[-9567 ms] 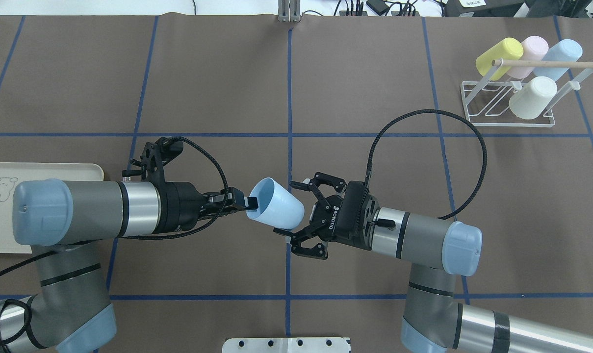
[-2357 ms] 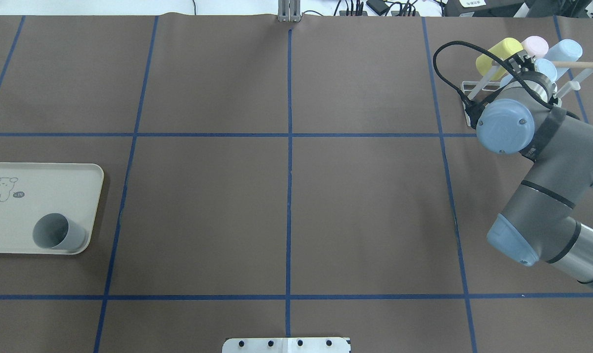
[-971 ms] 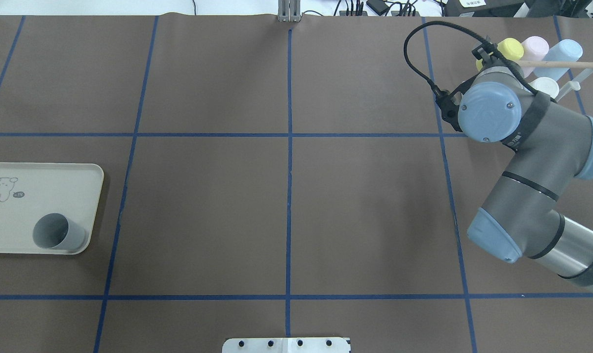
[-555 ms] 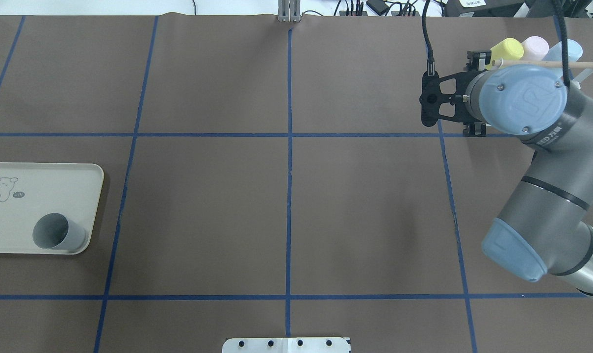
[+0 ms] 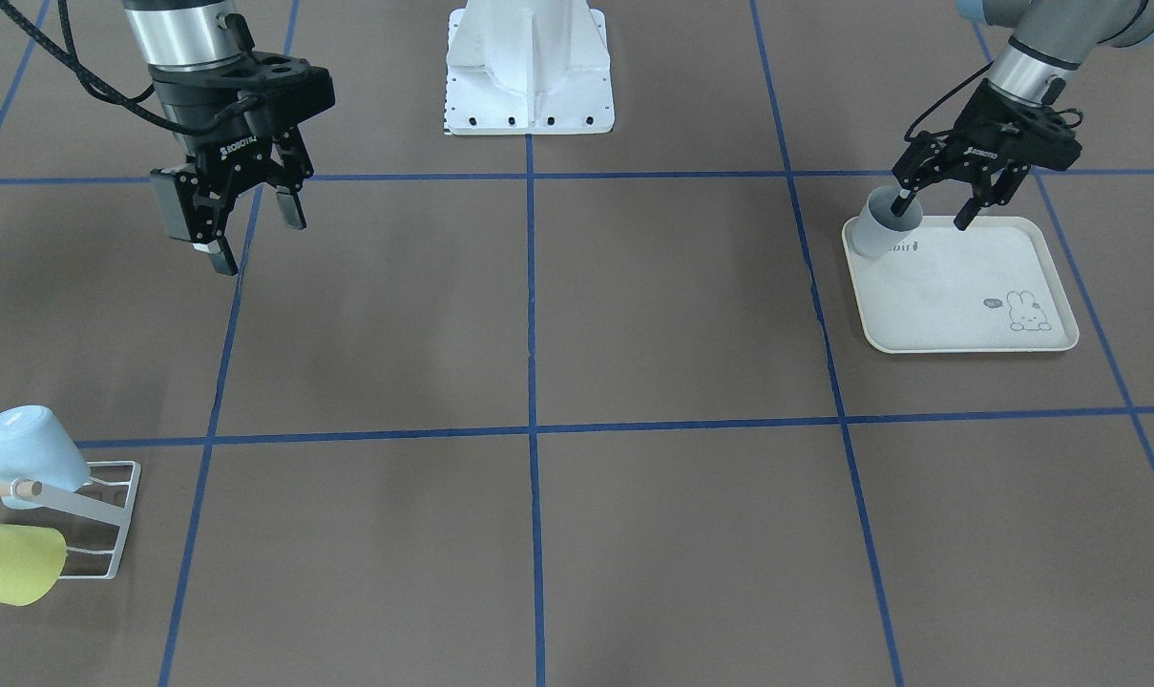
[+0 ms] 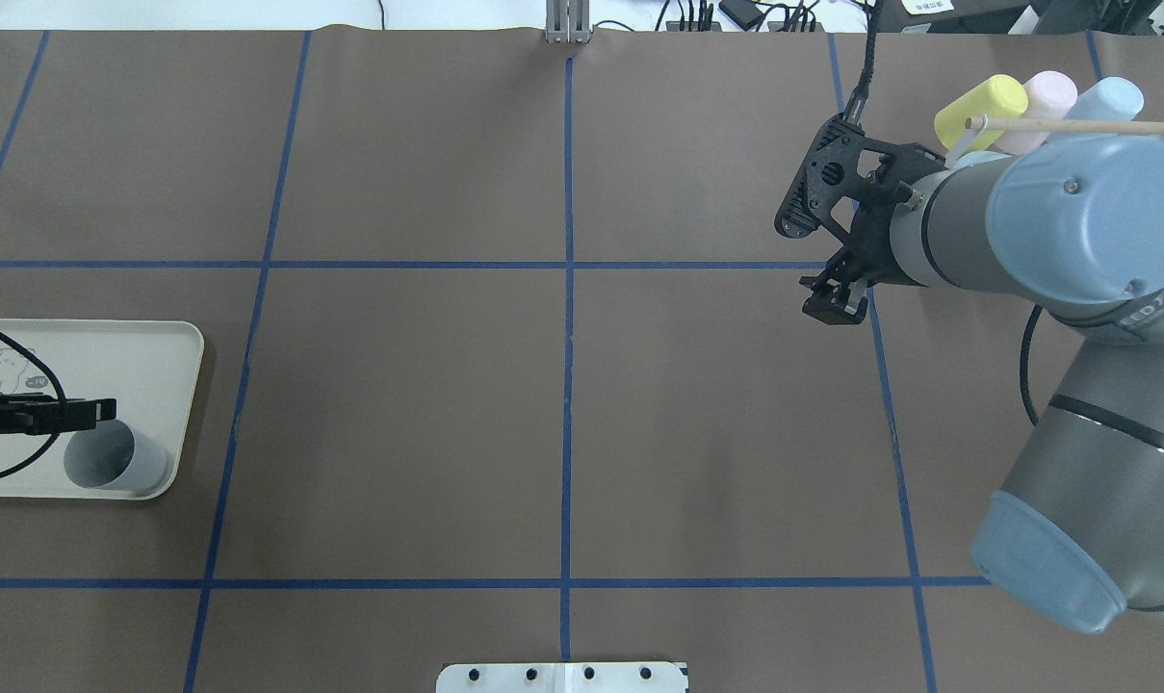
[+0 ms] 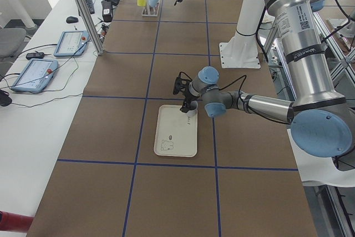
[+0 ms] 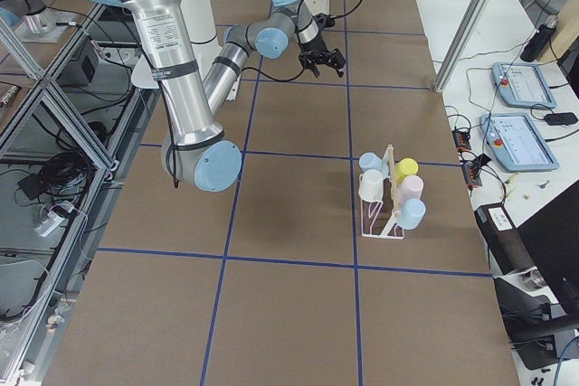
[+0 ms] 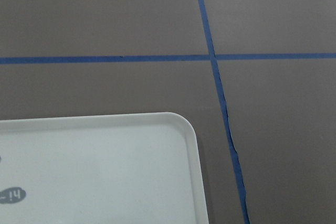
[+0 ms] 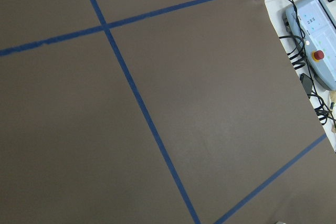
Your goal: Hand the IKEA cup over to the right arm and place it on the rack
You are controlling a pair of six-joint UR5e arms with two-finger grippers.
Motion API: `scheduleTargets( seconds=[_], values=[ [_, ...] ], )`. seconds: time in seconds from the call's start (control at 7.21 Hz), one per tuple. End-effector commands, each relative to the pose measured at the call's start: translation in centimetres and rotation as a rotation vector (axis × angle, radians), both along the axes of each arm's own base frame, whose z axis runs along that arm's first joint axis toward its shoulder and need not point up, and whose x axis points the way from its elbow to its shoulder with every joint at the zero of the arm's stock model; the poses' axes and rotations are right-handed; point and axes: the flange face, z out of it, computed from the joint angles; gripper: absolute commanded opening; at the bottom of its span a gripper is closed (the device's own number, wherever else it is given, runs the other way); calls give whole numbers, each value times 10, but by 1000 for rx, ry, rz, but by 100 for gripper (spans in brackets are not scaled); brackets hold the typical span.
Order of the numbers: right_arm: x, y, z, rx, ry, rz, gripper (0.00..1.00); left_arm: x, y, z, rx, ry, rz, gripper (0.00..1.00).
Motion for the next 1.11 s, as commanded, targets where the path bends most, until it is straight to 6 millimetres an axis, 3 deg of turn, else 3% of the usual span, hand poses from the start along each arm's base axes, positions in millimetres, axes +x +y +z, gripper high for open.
scheduleTargets(
  seconds=[0.0,0.28,0.55,0.69,0.83,0.97],
  values=[
    [-4,4,-2,-10,-22,2,99,-8,14,25,-4,-75,-27,92],
    [-5,4,-1,-11,-20,2,99,0,19,30,-5,-89,-7,54],
    [-6,3,1,-12,-13,3,99,12,25,26,2,-81,24,52],
    [-6,3,1,-11,-12,1,99,14,26,25,2,-78,30,45],
    [-8,5,1,-12,-13,-3,99,15,26,24,3,-74,31,16],
    [-12,7,1,-11,-12,-11,99,14,26,21,7,-70,30,0]
  ],
)
